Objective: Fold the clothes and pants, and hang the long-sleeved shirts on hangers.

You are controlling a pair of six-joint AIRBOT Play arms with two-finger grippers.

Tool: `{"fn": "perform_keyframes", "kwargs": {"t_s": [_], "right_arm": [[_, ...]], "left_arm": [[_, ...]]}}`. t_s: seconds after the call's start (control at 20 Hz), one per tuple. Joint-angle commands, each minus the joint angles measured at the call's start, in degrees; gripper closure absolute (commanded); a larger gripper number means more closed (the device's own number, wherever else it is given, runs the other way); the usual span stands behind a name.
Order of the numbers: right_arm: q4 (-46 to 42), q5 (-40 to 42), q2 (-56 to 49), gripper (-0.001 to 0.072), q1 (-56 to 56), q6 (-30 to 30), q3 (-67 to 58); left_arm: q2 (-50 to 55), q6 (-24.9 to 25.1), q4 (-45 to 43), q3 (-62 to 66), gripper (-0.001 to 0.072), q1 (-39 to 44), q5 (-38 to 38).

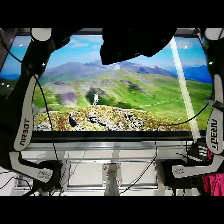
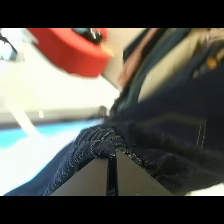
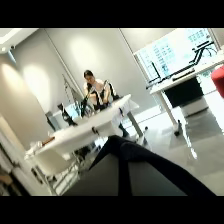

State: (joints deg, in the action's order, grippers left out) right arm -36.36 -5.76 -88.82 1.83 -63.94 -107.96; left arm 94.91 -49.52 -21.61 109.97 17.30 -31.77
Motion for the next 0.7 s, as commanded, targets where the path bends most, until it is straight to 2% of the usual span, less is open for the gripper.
{"fn": "perform_keyframes", "kwargs": {"t_s": [0.0,0.1,0.2,0.3,0.4,0.65], "right_arm": [[-0.61,-23.39,-0.87,0.0708,-5.44,-0.52,-2.56],[-8.70,-37.57,-0.87,0.0710,-8.57,-10.95,-2.56],[-20.33,-50.51,-0.81,0.0710,-10.27,-19.71,-2.54],[-25.88,-60.81,0.17,0.0710,-10.75,-21.05,-0.57],[-26.71,-64.24,2.97,0.0709,-10.73,-21.18,4.48],[-27.04,-64.92,14.08,0.0709,-10.71,-23.08,26.88]], "left_arm": [[3.74,0.04,-3.21,0.94,0.0698,-1.36,-12.59],[6.32,-0.04,-8.48,0.55,0.0700,-1.68,-20.13],[7.19,-3.78,-16.35,-2.12,0.0700,-0.96,-23.76],[6.95,-4.07,-20.39,-5.55,0.0700,-0.13,-27.56],[6.56,-4.07,-21.70,-8.94,0.0700,0.33,-31.32],[5.16,-4.07,-23.37,-15.13,0.0700,2.45,-37.48]]}}
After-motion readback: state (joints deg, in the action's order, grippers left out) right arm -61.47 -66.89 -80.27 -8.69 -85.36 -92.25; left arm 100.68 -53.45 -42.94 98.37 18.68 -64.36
